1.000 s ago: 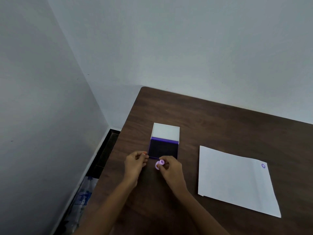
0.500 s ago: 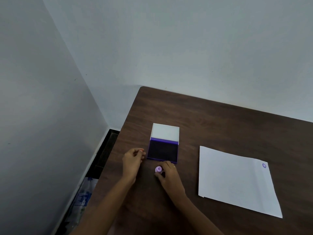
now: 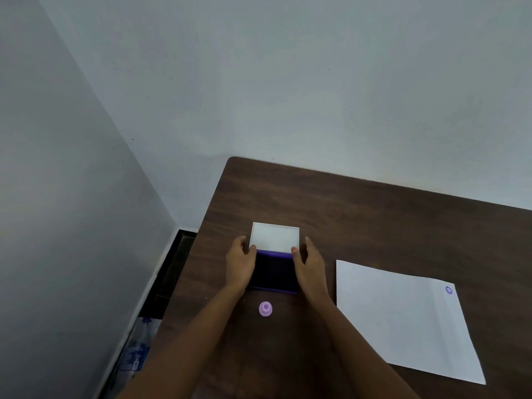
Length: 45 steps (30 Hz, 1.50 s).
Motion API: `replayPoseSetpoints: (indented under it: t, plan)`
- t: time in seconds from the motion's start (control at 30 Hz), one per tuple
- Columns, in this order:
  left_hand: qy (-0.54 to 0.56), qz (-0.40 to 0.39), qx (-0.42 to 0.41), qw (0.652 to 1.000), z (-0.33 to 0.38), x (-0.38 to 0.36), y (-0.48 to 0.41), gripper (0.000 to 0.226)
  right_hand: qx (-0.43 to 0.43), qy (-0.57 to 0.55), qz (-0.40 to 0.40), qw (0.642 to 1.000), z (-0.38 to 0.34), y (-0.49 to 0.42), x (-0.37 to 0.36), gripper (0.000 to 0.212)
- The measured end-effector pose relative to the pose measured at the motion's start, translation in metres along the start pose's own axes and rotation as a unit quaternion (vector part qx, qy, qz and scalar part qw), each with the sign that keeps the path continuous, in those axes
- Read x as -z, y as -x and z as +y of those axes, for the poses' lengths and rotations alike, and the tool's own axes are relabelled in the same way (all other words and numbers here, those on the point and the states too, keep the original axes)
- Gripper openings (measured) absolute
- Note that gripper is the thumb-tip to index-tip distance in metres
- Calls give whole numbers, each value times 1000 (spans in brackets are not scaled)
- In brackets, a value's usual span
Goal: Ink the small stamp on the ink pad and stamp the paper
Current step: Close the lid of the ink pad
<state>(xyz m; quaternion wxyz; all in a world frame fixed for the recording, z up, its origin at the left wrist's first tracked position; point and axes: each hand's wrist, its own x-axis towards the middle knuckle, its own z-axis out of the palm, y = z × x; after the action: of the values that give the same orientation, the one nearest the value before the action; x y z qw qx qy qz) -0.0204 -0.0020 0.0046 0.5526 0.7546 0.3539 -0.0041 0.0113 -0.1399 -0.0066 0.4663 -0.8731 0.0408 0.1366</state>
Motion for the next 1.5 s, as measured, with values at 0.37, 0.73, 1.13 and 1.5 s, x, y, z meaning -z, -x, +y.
replayPoseSetpoints:
  t: [0.37,0.73,1.13,1.5]
  plan:
    - [-12,-18,6,1000,13,-12,-7,44,-13,12,-15,1000,-4,-10,-13,46]
    - [-2,-19,-43,999,25,11,4,44,17,-120,15,993,-22,-1,17,42]
    - [-46,31,-139,989,6,33,38,13,101,6,69,992,-9,43,16,23]
    - [-92,28,-126,987,-37,25,59,23,102,128,23,986,20,68,-6,35]
